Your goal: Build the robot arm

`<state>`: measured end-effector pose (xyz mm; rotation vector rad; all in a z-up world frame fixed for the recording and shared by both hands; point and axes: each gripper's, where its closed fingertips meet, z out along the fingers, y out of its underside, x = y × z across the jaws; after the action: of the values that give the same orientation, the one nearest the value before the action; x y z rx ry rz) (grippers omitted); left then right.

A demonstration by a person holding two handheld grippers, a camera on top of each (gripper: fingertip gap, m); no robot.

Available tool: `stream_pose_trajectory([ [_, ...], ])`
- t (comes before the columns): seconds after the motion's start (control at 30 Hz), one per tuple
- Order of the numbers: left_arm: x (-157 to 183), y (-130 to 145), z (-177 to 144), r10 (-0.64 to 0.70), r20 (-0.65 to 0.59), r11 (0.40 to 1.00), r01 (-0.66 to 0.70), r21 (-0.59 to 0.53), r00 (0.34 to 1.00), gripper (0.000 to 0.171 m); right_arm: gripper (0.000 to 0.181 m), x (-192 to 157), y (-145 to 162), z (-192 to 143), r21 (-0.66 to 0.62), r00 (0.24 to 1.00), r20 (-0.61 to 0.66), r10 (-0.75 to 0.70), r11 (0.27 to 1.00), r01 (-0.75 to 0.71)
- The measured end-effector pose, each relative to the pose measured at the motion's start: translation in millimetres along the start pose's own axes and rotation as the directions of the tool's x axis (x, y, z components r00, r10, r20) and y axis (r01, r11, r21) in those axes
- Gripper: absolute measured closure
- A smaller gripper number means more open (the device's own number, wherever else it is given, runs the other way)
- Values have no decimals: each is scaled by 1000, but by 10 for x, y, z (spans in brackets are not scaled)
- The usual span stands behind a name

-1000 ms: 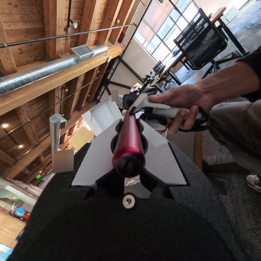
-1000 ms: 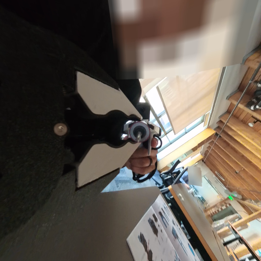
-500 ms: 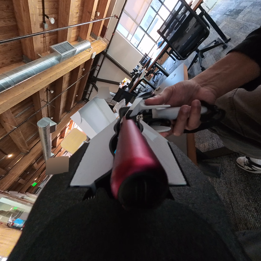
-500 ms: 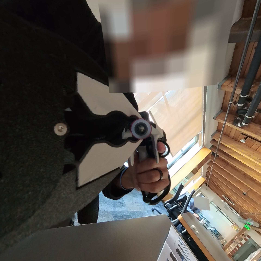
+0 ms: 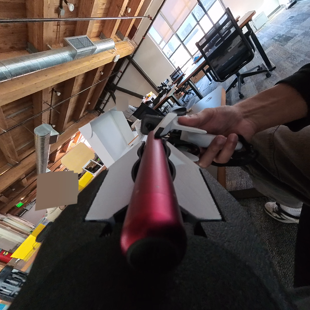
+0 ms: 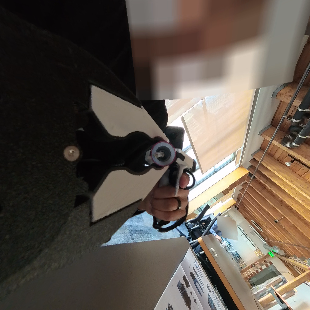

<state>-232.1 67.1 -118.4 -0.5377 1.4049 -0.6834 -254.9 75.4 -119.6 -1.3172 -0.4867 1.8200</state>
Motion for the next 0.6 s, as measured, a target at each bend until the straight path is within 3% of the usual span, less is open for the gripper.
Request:
stream_pose_trajectory([
  [0.13,79,0,-2,-44,-17,999,44,15,999,150,169,-11,-204,-83,106,1000,-27,-12,994,15],
  [0.3,143,-9,5,-22,-6,1000,22,12,1000,150,167,-15,-100,-105,9,996,-89,-26,1000,27],
  [0.43,77,-3,-1,16,57,1000,-17,10,998,151,156,18,16,-118,-74,993,-113,-20,997,12],
  [0.6,79,-63,-57,8,36,999,-10,54,999,150,162,-59,34,-42,-64,998,-56,-10,998,7],
])
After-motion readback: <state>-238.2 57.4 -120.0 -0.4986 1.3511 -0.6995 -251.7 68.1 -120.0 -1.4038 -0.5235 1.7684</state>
